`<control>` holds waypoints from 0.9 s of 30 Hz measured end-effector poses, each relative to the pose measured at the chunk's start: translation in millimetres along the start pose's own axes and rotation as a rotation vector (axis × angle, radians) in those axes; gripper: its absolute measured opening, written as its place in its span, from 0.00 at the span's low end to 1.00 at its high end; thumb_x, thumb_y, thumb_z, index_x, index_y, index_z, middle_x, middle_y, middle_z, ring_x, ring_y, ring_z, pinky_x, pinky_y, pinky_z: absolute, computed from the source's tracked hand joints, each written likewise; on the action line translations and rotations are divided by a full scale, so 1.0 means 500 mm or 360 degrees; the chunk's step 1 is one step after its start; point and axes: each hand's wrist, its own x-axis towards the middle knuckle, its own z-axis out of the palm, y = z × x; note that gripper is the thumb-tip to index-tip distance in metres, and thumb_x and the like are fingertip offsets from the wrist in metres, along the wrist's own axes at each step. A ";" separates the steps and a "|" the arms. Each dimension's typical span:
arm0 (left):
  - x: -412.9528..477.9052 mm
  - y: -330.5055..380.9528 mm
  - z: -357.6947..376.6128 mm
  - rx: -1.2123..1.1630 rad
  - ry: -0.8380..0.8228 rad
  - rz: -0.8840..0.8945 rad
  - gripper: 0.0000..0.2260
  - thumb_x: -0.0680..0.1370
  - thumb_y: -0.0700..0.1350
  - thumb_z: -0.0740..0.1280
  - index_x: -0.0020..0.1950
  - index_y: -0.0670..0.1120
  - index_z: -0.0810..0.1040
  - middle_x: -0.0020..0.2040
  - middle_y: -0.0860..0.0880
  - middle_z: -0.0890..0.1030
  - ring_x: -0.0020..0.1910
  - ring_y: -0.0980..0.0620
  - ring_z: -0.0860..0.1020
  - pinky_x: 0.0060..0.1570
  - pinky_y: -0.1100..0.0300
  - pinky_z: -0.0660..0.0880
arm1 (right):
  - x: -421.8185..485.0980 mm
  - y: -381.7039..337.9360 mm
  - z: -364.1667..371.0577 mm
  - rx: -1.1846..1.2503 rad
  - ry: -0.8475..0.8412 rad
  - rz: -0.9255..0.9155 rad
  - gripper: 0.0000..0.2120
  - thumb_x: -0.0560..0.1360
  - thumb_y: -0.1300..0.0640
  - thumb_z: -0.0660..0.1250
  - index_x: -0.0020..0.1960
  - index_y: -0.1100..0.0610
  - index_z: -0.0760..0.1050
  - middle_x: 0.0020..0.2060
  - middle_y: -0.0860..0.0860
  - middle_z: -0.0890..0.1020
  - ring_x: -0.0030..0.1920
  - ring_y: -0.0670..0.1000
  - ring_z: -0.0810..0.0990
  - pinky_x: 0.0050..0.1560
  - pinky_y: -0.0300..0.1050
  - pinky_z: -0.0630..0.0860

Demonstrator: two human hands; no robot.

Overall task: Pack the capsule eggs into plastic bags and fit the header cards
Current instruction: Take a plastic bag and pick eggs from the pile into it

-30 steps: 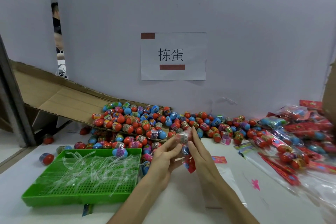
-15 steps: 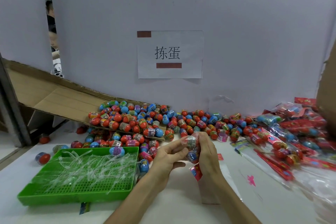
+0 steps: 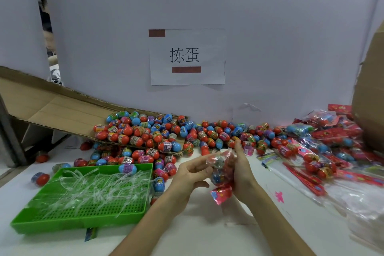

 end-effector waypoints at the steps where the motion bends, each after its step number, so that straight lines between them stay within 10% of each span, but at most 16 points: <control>1: 0.002 -0.001 -0.001 -0.0031 0.0029 -0.0002 0.14 0.75 0.45 0.72 0.60 0.54 0.86 0.57 0.47 0.87 0.51 0.51 0.84 0.44 0.60 0.79 | -0.007 -0.006 0.000 -0.0020 -0.0035 0.0022 0.27 0.87 0.49 0.53 0.72 0.71 0.69 0.69 0.72 0.71 0.70 0.73 0.69 0.73 0.68 0.65; 5: 0.019 -0.012 -0.020 -0.0087 0.0274 -0.0036 0.12 0.83 0.41 0.66 0.63 0.51 0.84 0.56 0.44 0.87 0.53 0.44 0.86 0.49 0.54 0.81 | -0.016 -0.019 -0.008 -0.0318 -0.0203 -0.0189 0.26 0.83 0.36 0.53 0.60 0.54 0.81 0.56 0.55 0.85 0.57 0.57 0.83 0.59 0.56 0.77; 12: 0.026 -0.019 -0.027 0.0164 0.0576 0.0147 0.10 0.84 0.42 0.66 0.58 0.53 0.85 0.50 0.53 0.88 0.46 0.50 0.87 0.40 0.59 0.81 | -0.031 -0.067 -0.056 -0.0316 -0.0390 -0.0306 0.07 0.77 0.51 0.73 0.50 0.54 0.84 0.41 0.53 0.82 0.36 0.51 0.74 0.32 0.39 0.71; 17: 0.025 -0.027 -0.025 0.0363 0.0824 0.0323 0.10 0.85 0.39 0.63 0.52 0.49 0.83 0.48 0.57 0.87 0.46 0.53 0.86 0.45 0.54 0.81 | -0.022 -0.159 -0.110 -0.0414 -0.0503 -0.0286 0.10 0.76 0.51 0.74 0.51 0.57 0.83 0.42 0.55 0.81 0.37 0.50 0.79 0.35 0.40 0.79; 22: 0.027 -0.026 -0.024 0.0287 0.0828 0.0281 0.10 0.84 0.38 0.64 0.50 0.46 0.84 0.48 0.54 0.87 0.45 0.52 0.86 0.43 0.54 0.80 | 0.014 -0.297 -0.198 0.0576 0.0249 -0.0710 0.29 0.82 0.45 0.63 0.77 0.58 0.62 0.68 0.58 0.75 0.61 0.57 0.82 0.62 0.55 0.80; 27: 0.028 -0.026 -0.026 0.0357 0.0768 0.0236 0.10 0.84 0.39 0.64 0.49 0.47 0.84 0.48 0.54 0.87 0.45 0.51 0.87 0.43 0.54 0.80 | 0.034 -0.280 -0.222 -0.0052 0.0364 -0.0557 0.29 0.84 0.52 0.62 0.81 0.57 0.56 0.69 0.57 0.75 0.59 0.59 0.83 0.63 0.58 0.78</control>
